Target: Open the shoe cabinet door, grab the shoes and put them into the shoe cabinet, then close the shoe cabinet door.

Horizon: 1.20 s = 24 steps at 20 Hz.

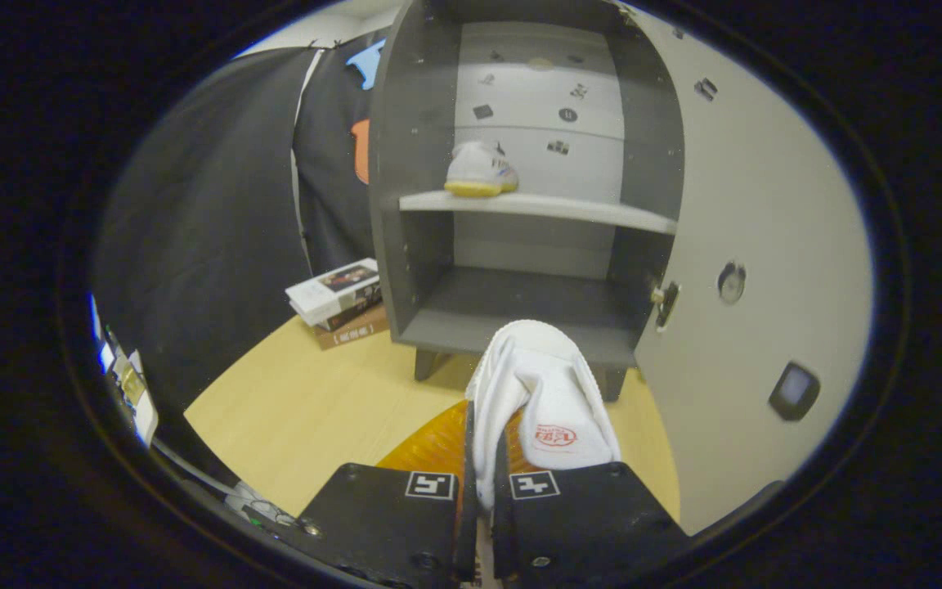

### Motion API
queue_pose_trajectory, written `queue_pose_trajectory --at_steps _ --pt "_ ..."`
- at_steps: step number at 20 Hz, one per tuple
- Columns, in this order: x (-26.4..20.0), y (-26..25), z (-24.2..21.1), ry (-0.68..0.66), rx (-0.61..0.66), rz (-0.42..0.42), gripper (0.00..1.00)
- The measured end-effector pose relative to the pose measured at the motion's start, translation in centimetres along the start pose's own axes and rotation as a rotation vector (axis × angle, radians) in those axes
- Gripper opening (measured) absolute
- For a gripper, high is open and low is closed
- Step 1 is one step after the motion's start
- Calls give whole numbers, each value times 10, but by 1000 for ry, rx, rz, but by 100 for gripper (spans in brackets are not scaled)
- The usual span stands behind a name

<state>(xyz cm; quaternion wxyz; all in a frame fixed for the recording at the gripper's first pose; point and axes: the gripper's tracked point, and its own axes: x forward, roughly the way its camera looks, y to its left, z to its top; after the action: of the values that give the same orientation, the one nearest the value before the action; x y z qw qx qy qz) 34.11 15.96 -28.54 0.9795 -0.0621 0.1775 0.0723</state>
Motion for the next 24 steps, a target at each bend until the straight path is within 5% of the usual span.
queue_pose_trajectory --at_steps 11,24 --pt "60 -36 193 -213 -19 -64 11" --pt "183 -90 274 -187 14 -154 11"
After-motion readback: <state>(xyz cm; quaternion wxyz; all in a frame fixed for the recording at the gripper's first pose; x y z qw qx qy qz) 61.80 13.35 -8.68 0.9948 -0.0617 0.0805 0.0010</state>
